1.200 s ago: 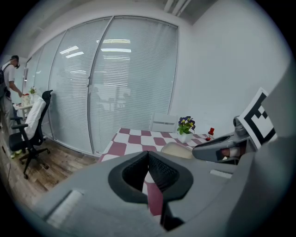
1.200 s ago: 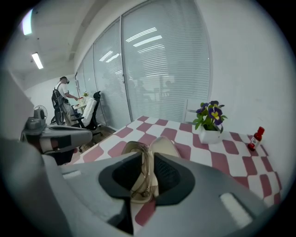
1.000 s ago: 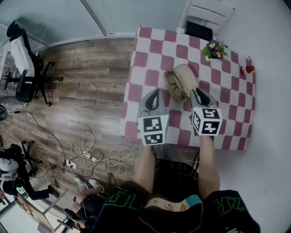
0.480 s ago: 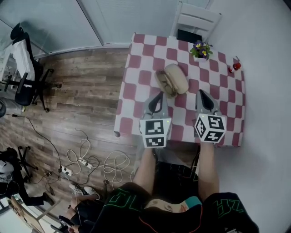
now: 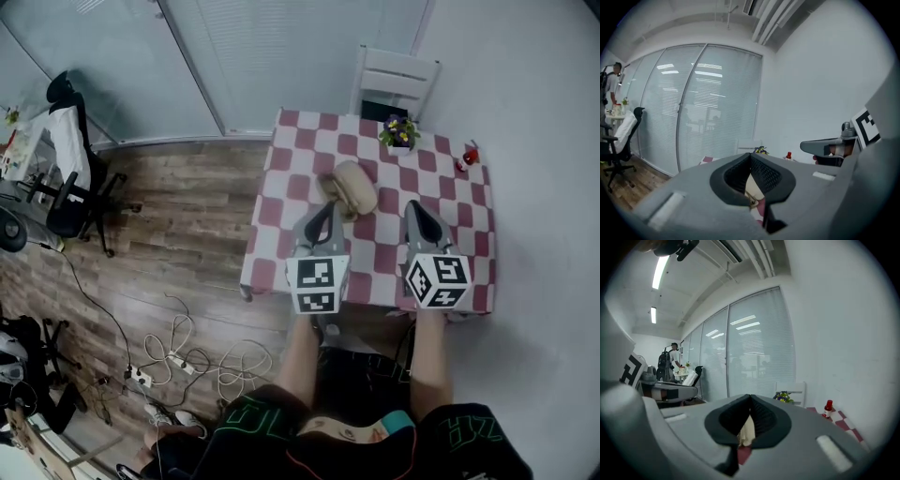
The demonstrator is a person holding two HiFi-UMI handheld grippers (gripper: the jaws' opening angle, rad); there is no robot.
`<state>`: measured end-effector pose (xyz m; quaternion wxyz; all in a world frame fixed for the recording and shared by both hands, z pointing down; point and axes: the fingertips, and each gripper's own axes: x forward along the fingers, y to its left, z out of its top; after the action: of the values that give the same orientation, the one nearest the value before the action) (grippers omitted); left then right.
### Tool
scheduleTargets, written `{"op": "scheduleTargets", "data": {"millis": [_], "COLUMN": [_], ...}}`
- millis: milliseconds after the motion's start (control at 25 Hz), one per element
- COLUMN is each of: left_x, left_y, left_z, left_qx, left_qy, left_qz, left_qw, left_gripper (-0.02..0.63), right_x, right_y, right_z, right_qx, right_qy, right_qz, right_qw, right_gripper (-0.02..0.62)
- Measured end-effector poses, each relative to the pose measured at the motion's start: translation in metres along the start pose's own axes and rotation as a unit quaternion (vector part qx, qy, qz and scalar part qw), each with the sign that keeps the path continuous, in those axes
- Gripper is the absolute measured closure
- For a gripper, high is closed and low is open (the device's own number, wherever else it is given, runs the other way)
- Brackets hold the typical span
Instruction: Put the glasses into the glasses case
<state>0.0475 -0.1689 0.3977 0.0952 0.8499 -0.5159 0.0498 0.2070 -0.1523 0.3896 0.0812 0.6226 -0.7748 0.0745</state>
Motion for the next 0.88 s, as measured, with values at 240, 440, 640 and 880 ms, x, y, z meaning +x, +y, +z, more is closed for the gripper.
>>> {"op": "scheduleTargets", "data": {"millis": [240,440,640,880], "left_x": [-0.008,-0.014,-0.009,-0.001], "left_y": [-0.022,-0.021,-0.025,-0.028], "left_z": [0.019,0.046,0.065,0.076], "left_qx": [0.010,0.016,0.027,0.050], "left_qy": [-0.018,-0.044,-0.063,-0.073], "left_qz": [-0.025,-0.015,-0.016,-0.018], "left_qw": [0.9995,0.9988,0.9975,0.9959], "left_gripper": [0.598,0.598,0.598,0.598], "right_x": [-0.023,-0.038,-0.046,-0.045], "right_y": [-0.016,-0.028,-0.049,-0.057], "right_z": [0.018,0.042,0.065,0.077], "right_qx": [0.004,-0.012,-0.024,-0.016], "right_qy": [-0.030,-0.054,-0.073,-0.089], "right_qz": [-0.005,-0.017,-0.050,-0.053], "right_qw": [1.000,0.998,0.996,0.995], "right_gripper": [0.592,0.592,0.592,0.592]}}
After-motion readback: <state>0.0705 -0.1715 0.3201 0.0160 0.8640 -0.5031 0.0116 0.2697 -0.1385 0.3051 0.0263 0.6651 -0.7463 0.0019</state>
